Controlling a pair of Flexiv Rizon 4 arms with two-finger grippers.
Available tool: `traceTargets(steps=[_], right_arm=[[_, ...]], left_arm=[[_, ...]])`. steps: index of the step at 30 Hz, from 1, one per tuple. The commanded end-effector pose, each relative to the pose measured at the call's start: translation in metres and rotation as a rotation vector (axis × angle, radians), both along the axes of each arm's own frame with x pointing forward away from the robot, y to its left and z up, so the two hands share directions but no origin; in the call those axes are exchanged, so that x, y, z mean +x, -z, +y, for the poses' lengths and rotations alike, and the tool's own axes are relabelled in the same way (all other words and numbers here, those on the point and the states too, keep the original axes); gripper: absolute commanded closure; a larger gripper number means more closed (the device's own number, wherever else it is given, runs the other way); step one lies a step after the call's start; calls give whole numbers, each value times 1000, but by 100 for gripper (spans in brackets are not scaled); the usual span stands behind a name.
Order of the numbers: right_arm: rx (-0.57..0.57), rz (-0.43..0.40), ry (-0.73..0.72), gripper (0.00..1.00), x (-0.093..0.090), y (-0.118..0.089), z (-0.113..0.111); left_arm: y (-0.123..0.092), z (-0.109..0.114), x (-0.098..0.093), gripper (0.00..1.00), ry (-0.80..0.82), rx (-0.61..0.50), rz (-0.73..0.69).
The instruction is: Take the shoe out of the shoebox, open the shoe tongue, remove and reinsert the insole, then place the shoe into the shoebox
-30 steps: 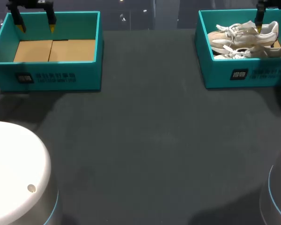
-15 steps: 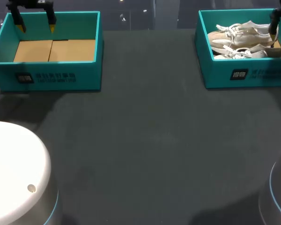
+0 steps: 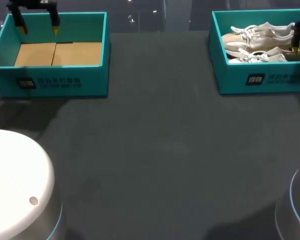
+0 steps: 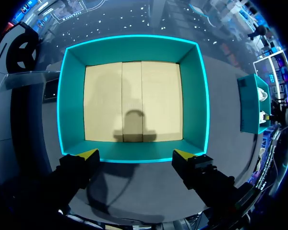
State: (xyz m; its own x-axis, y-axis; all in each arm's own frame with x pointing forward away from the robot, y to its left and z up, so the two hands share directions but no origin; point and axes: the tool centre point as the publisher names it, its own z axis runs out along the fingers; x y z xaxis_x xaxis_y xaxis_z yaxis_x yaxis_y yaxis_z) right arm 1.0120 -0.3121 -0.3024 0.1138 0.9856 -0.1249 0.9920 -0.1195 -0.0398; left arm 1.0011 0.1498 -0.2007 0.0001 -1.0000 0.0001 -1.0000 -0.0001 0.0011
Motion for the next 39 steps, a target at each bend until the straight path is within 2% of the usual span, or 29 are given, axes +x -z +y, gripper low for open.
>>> traceTargets(steps=[1,5,11,15,19,23,30,32,35,37,38,39], right_arm=[[2,8,0,28,8,12,-5],[3,8,4,27,10,24,-11],[1,15,6,43,10,35,-13],[1,20,4,47,10,42,-14],[4,26,5,47,8,47,-13],[16,34,9,38,5,53,-13],[29,46,9,41,4,61,-15],[33,49,8,51,5,63,-15],[42,53,7,54,5,66,-15],[48,58,8,62,5,69,-15],[49,59,9,72,5,69,-15],[50,59,10,88,4,69,-14]], left_arm=[[0,0,0,0,0,0,0],[0,0,0,0,0,0,0],[0,0,0,0,0,0,0],[0,0,0,0,0,0,0],[0,0,0,0,0,0,0],[0,0,0,0,0,0,0],[0,0,0,0,0,0,0],[0,0,0,0,0,0,0],[0,0,0,0,0,0,0],[0,0,0,0,0,0,0],[0,0,0,0,0,0,0],[0,0,0,0,0,0,0]])
